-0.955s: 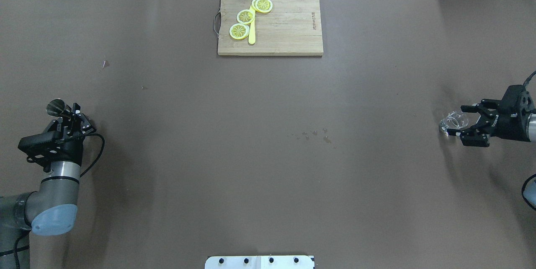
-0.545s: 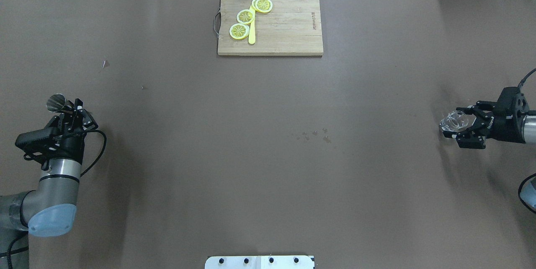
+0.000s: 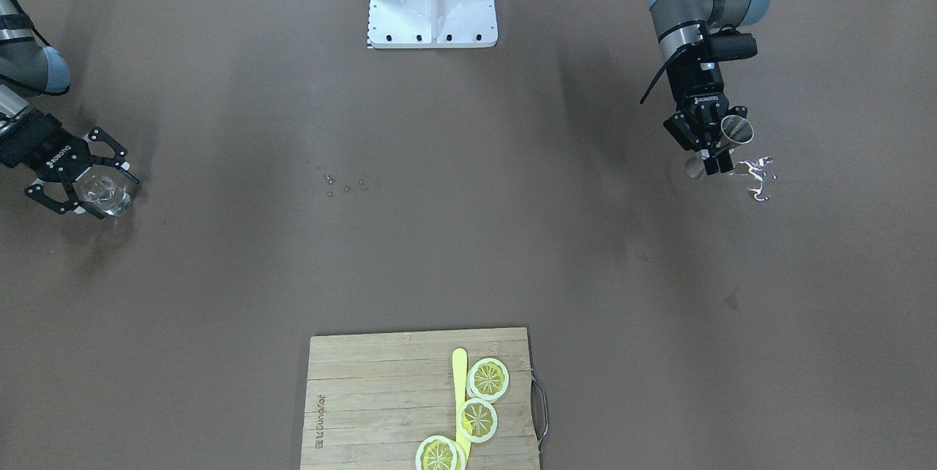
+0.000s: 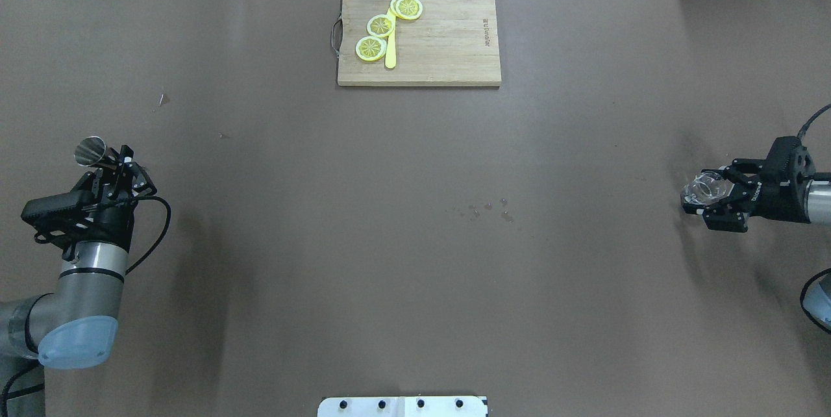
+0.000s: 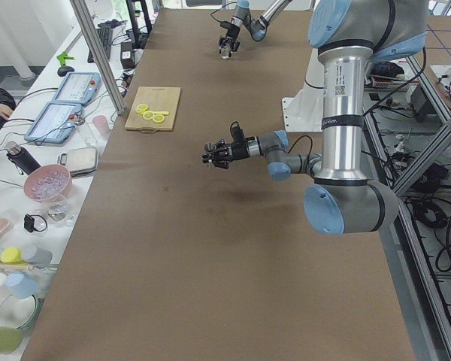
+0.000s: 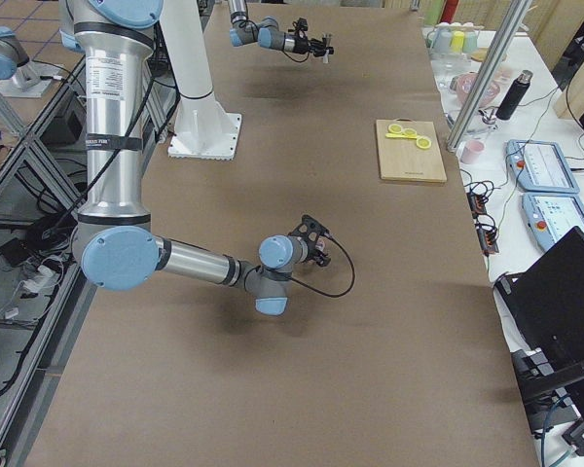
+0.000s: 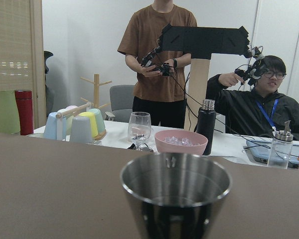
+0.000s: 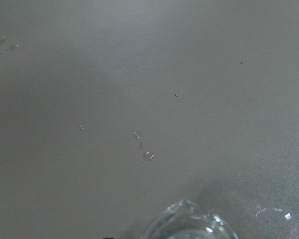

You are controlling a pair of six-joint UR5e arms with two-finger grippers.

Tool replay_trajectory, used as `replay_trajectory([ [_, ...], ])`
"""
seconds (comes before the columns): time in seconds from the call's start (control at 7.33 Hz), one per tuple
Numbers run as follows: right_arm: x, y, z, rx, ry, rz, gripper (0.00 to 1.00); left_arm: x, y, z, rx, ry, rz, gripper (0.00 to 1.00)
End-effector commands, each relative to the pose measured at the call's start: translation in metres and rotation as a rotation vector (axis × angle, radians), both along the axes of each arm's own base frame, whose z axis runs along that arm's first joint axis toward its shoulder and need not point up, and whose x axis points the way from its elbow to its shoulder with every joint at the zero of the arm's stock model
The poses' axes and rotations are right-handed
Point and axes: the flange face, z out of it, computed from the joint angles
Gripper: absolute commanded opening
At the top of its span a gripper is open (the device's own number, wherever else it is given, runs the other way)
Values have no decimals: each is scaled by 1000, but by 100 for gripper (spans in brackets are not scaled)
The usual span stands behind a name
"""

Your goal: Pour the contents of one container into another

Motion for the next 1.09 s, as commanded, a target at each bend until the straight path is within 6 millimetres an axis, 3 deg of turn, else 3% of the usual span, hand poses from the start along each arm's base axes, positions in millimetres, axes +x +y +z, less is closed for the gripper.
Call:
replay_trajectory([
  [0.0, -1, 1, -1, 7, 0, -16, 59, 12, 2, -29, -5, -114, 152, 0],
  [0.27, 0, 2, 1, 5, 2, -19, 41, 20, 3, -42, 16, -215, 227, 0],
  [0.41, 0, 2, 0, 7, 1, -19, 21, 20, 4, -52, 50, -286, 283, 0],
  [0.55, 1, 3, 0, 7, 1, -19, 0, 24, 6, -62, 72, -223, 363, 0],
  [0.68, 3, 2, -2, 11, -1, -14, 0, 27, 11, -71, 108, -238, 456, 0],
  [0.82, 12, -2, -1, 48, 15, -11, 0, 25, 7, -94, 183, -303, 525, 0],
  [0.95, 14, -1, 0, 72, 36, -84, 0, 25, -10, -120, 250, -337, 583, 0],
])
